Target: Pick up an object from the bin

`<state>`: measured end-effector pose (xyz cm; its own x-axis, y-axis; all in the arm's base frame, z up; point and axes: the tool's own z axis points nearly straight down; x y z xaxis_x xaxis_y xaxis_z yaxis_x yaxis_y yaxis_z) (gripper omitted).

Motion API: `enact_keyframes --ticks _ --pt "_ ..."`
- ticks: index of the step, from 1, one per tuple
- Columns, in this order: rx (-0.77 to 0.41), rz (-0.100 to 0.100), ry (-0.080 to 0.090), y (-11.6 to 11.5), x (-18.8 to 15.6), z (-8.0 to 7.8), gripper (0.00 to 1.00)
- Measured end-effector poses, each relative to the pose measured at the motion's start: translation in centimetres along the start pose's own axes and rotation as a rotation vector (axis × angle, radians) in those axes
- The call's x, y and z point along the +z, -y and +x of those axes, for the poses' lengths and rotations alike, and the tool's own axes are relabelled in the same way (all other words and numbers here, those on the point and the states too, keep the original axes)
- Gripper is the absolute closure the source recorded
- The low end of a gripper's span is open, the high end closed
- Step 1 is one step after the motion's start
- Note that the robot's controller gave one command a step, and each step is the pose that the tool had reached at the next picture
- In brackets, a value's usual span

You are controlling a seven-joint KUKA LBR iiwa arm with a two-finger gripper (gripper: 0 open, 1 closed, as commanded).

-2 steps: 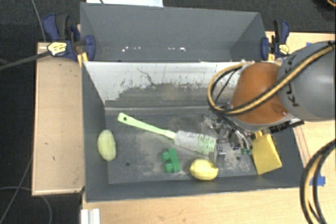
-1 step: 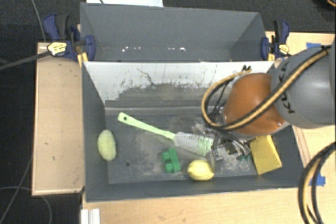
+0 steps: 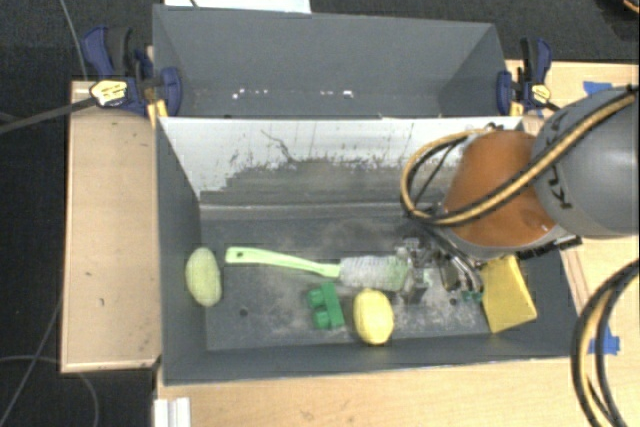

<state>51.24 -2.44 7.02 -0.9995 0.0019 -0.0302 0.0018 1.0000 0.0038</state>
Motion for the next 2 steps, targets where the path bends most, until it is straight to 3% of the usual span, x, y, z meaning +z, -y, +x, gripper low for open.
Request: enact_keyframes --ticks 2 --pt "-0.015 -0.001 0.000 -0.82 0.01 0.01 1.00"
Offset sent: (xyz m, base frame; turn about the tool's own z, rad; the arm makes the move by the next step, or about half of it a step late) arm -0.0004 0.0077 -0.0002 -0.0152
